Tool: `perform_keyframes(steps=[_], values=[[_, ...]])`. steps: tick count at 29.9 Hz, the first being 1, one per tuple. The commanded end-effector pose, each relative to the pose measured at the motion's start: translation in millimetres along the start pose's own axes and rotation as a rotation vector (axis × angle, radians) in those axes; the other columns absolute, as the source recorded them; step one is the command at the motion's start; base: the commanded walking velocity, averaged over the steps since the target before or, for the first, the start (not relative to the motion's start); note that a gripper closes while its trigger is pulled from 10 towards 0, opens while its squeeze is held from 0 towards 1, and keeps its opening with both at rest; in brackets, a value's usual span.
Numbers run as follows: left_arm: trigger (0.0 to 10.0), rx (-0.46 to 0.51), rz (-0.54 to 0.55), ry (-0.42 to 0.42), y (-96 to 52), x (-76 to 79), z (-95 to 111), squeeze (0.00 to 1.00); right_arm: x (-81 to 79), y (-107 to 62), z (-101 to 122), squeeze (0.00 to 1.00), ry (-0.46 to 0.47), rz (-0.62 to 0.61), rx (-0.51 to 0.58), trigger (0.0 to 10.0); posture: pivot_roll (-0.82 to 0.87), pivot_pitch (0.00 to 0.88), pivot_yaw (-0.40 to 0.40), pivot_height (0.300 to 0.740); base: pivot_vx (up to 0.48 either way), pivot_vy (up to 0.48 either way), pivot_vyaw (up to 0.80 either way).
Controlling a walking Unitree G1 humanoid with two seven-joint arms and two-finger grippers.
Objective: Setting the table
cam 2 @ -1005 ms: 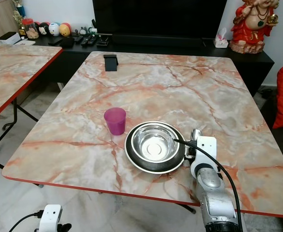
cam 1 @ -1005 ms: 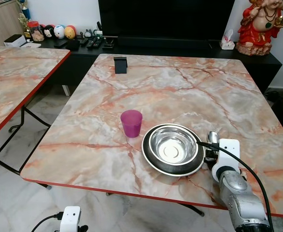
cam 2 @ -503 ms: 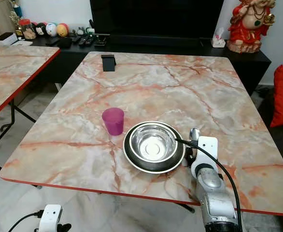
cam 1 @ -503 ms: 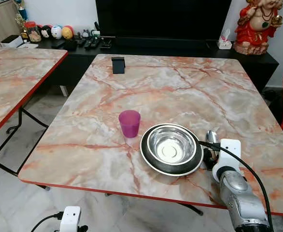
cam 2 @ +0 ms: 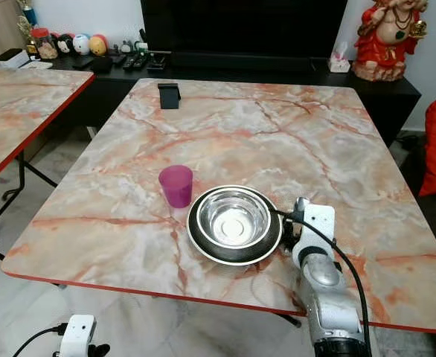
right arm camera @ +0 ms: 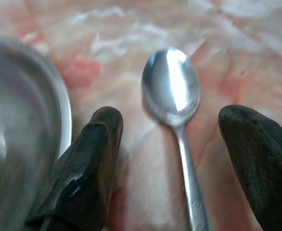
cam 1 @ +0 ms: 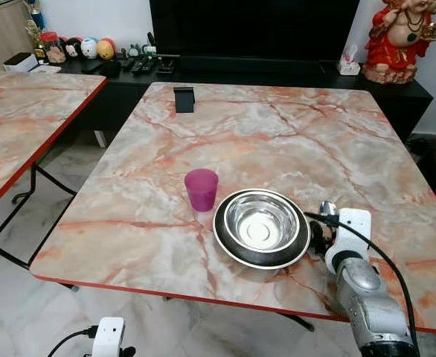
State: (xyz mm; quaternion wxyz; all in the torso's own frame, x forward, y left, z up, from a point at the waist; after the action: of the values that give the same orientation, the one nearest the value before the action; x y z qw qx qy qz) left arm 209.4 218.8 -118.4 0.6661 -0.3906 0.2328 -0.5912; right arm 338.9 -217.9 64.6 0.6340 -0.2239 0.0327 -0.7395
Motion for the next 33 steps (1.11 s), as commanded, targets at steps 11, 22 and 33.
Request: perform_keyframes(steps=[11, 22, 33], values=[[10.0, -0.02, 0.004, 0.004, -1.4, -4.1, -4, 0.0, 27.9, -1.4, 28, 0.0, -0.002, -0.123, 0.099, 10.0, -0.01, 0.0, 0.006, 0.74, 0.0, 0.0, 0.0], [10.0, -0.02, 0.004, 0.001, -1.2, -3.5, -4, 0.0, 72.5, -14.5, 19, 0.0, -0.158, -0.123, 0.06, 10.0, -0.03, 0.0, 0.005, 0.74, 0.0, 0.0, 0.0], [10.0, -0.017, 0.004, 0.002, -1.0, -3.4, -3, 0.0, 101.8, -24.1, 30, 0.0, -0.062, -0.197, 0.174, 10.0, -0.03, 0.0, 0.009, 0.74, 0.0, 0.0, 0.0]])
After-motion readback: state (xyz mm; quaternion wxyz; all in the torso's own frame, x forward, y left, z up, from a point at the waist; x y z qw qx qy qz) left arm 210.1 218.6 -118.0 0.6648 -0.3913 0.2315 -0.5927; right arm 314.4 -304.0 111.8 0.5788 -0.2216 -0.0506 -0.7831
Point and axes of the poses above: a point about 5 cm out from each wrist's last joint towards the gripper, its own y axis pointing out of the wrist towards the gripper, its own z axis along the axis of the wrist's last joint, x = y × z, the point moved 5 cm from there along y, pointing out of the wrist towards the gripper, and after that the axes turned 15 degrees about -y, right-handed, at the moved point
